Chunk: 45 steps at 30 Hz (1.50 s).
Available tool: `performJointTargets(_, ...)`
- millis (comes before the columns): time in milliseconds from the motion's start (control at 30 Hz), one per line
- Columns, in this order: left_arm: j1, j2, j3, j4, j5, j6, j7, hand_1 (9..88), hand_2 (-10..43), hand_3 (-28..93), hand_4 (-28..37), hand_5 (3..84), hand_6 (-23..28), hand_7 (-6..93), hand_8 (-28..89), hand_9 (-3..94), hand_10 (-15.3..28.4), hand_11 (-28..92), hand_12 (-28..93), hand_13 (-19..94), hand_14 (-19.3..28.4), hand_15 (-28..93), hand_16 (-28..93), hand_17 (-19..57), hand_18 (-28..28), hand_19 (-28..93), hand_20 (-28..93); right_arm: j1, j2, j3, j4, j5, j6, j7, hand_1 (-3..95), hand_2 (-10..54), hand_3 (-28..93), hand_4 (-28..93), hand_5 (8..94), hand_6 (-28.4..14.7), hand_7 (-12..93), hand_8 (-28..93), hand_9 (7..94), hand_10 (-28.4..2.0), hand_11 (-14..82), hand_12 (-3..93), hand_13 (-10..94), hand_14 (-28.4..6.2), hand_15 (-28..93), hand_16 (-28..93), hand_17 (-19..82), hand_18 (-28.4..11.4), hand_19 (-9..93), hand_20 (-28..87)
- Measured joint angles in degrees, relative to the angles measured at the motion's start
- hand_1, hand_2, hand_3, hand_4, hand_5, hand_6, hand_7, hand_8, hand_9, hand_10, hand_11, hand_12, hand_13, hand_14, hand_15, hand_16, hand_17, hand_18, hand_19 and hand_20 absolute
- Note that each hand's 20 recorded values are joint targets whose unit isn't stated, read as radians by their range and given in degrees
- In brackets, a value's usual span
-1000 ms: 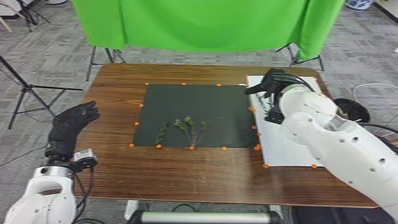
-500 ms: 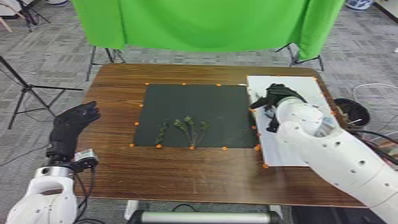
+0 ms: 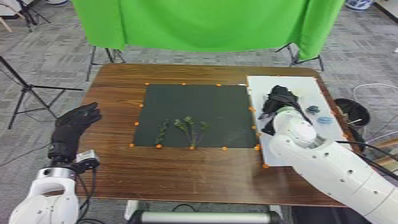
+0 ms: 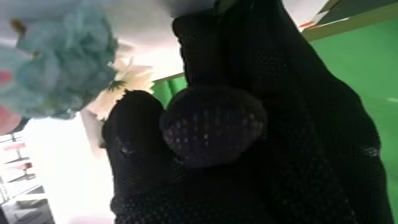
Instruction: Arrange flowers
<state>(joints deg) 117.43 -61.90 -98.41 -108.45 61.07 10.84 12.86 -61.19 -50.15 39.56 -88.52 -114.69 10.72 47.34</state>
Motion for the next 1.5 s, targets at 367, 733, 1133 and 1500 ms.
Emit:
performJointTargets(367, 0.5, 0.00, -0.09, -0.07, -0.01, -0.06, -0.05, 26.9, -7.3, 71, -21.0, 50.0, 2.8, 17.1, -8, 47.1, 12.9, 19, 10, 38, 16.5, 25, 1, 6.9, 13.9, 14, 21, -0.4, 2.0, 1.3, -5.6, 4.8, -0.4, -2.0, 67.1, -9.5, 57, -10, 80.3, -4.9, 23, 15, 93.7, -10.8, 16.9, 33.3, 94, -0.4, 59, 24, 72, -7.1, 92, 43)
performJointTargets(733, 0.6, 0.10, -0.10, -0.04, -0.01, -0.28, -0.13, 26.8, -7.4, 71, -20.9, 50.0, 2.8, 17.1, -8, 47.1, 12.8, 19, 10, 38, 16.4, 25, 1, 6.9, 13.9, 14, 21, 0.3, 5.7, 4.4, -18.8, 7.1, -1.6, -6.7, 66.5, -9.5, 57, -9, 80.4, -4.9, 23, 16, 93.7, -10.8, 17.3, 33.5, 94, -0.2, 59, 24, 72, -6.6, 92, 43)
performJointTargets(1133, 0.9, 0.13, -0.36, -0.08, -0.01, -0.29, -0.14, 26.7, -7.6, 71, -20.8, 49.9, 2.8, 17.1, -8, 47.1, 12.9, 19, 10, 38, 16.5, 25, 1, 6.9, 13.8, 14, 21, -2.0, 6.2, 2.4, -25.1, 8.8, -5.3, -8.3, 65.9, -9.5, 57, -8, 80.5, -4.8, 23, 16, 93.7, -10.9, 18.2, 33.1, 94, -0.1, 59, 24, 73, -6.4, 92, 43)
performJointTargets(1500, 0.8, 0.20, -0.36, -0.06, -0.01, -0.28, -0.11, 26.6, -7.6, 71, -20.8, 49.9, 2.8, 17.0, -8, 47.1, 13.0, 19, 10, 38, 16.5, 25, 1, 6.9, 13.9, 14, 21, -2.0, 5.1, 0.4, -22.8, 8.7, -4.8, -8.9, 26.1, -7.5, 63, -10, 61.5, -2.7, 15, -6, 75.2, -17.8, 15.6, 18.4, 92, -5.4, 51, 33, 67, -9.3, 93, 43)
